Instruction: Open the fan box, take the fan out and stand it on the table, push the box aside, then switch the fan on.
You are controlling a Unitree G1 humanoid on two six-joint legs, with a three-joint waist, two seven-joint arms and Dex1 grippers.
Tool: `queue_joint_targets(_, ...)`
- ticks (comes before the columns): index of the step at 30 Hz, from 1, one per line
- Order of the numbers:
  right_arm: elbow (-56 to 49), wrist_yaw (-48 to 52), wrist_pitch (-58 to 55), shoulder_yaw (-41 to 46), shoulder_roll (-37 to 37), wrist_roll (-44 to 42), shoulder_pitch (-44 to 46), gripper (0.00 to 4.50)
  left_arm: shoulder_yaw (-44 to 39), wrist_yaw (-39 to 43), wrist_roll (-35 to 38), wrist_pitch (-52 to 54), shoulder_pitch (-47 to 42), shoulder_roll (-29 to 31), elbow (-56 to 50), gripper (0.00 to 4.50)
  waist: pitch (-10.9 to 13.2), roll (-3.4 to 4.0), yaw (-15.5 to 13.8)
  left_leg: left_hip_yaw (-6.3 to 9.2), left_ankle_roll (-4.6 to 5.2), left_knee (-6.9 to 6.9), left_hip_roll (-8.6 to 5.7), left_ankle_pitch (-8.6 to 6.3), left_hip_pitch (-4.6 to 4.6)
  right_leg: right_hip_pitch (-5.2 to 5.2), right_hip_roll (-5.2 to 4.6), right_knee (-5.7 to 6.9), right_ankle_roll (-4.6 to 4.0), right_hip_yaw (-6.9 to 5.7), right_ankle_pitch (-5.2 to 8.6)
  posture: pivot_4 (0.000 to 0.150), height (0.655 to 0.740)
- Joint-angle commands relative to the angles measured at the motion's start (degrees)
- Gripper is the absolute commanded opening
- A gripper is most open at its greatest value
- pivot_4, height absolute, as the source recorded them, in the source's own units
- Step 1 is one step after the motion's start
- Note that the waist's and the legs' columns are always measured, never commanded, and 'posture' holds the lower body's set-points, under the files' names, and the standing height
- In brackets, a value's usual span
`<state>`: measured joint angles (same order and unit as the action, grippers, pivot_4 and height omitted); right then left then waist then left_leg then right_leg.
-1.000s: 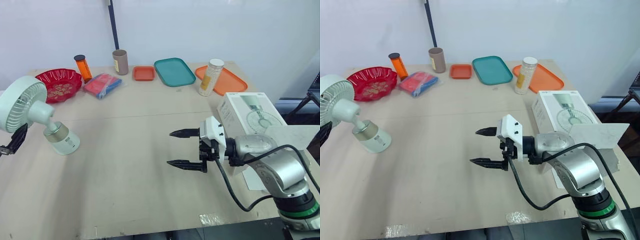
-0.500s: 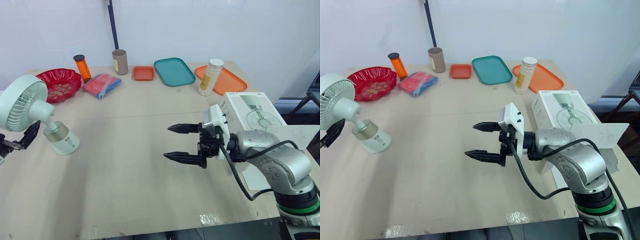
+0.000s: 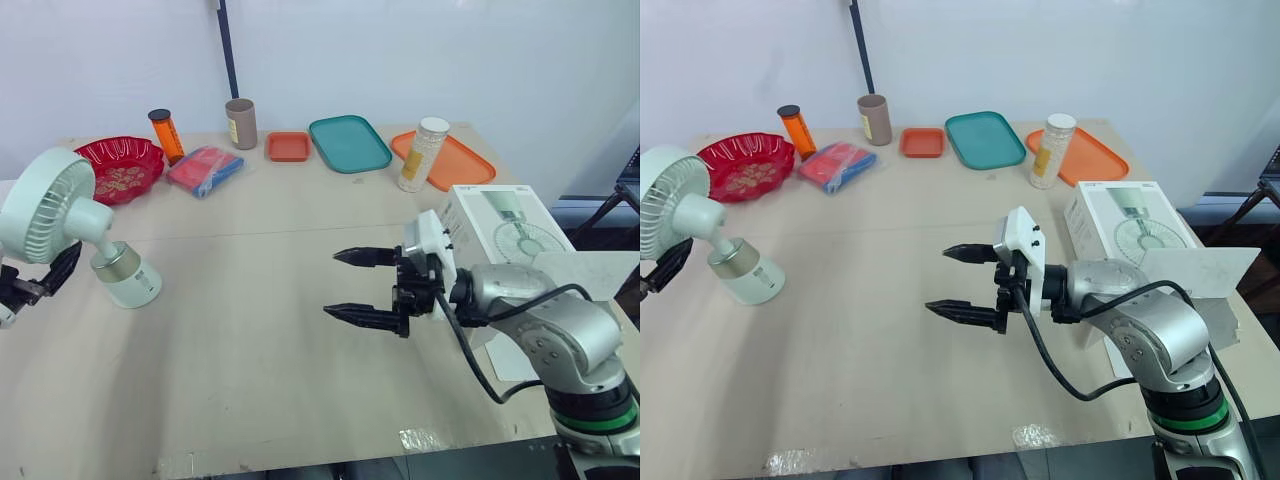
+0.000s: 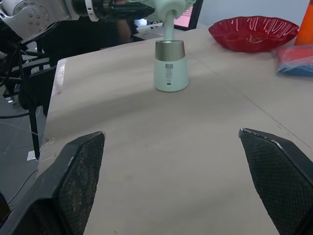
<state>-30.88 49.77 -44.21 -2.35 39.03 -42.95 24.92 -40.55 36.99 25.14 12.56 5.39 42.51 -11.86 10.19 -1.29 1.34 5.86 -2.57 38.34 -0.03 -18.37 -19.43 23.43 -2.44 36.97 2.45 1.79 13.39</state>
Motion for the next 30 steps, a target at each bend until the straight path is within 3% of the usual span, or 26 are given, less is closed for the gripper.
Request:
queue_joint_targets(1,-2.5,0.1,1.2,0.5,0.3,-0.2,-0.3,4.50,-0.5,0.3,-0.3,-1.2,-0.5,1.1,-0.6,3.46,0.0,0.00,0.0,0.00,0.00,0.00,0.00,0.00,0.00,0.00,0.00,0.00,0.00,0.00,0.00,0.150,0.7400)
queue_joint_targets(5,-2.7,0.4,1.5,0.3,0.4,0.1,-0.5,4.50,-0.3,0.5,-0.2,-1.4,-0.5,1.0,-0.9,3.46,0.0,0.00,0.0,0.01,0.00,0.00,0.00,0.00,0.00,0.00,0.01,0.00,0.00,0.00,0.00,0.150,0.7400)
queue_joint_targets(6,-2.7,0.4,1.6,0.2,0.4,0.2,-0.5,4.50,-0.3,0.5,-0.2,-1.4,-0.5,1.0,-1.0,2.95,0.0,0.00,0.0,0.00,0.00,0.00,0.00,0.00,0.00,0.00,0.00,0.00,0.00,0.00,0.00,0.150,0.7400)
queue_joint_targets(7,-2.7,0.5,1.7,0.2,0.4,0.4,-0.6,4.50,-0.3,0.5,-0.2,-1.4,-0.5,0.9,-1.0,2.83,0.0,0.00,0.0,0.01,0.00,0.00,0.00,0.00,0.00,0.00,0.00,0.00,0.00,-0.01,0.00,0.150,0.7400)
queue_joint_targets(8,-2.7,0.5,1.7,0.1,0.4,0.4,-0.6,4.50,-0.3,0.5,-0.2,-1.4,-0.5,0.9,-1.0,2.30,0.0,-0.03,0.0,0.01,0.00,0.00,0.00,0.00,-0.01,0.01,0.01,0.00,0.00,-0.01,0.00,0.150,0.7400)
queue_joint_targets(10,-2.8,0.6,1.7,0.0,0.4,0.5,-0.7,4.50,-0.3,0.5,-0.2,-1.3,-0.4,0.8,-1.2,1.88,0.0,-0.03,0.0,0.02,0.00,0.00,0.00,0.00,-0.03,0.02,0.00,0.00,0.00,-0.02,0.00,0.150,0.7400)
queue_joint_targets(30,-2.0,-2.0,0.3,2.9,-1.1,-1.7,1.4,4.50,0.4,-5.5,0.7,2.2,2.3,-5.2,-10.5,1.83,0.0,-0.05,0.0,0.07,-0.02,0.00,-0.01,0.00,-0.05,0.02,-0.02,0.00,0.00,-0.04,0.00,0.150,0.7400)
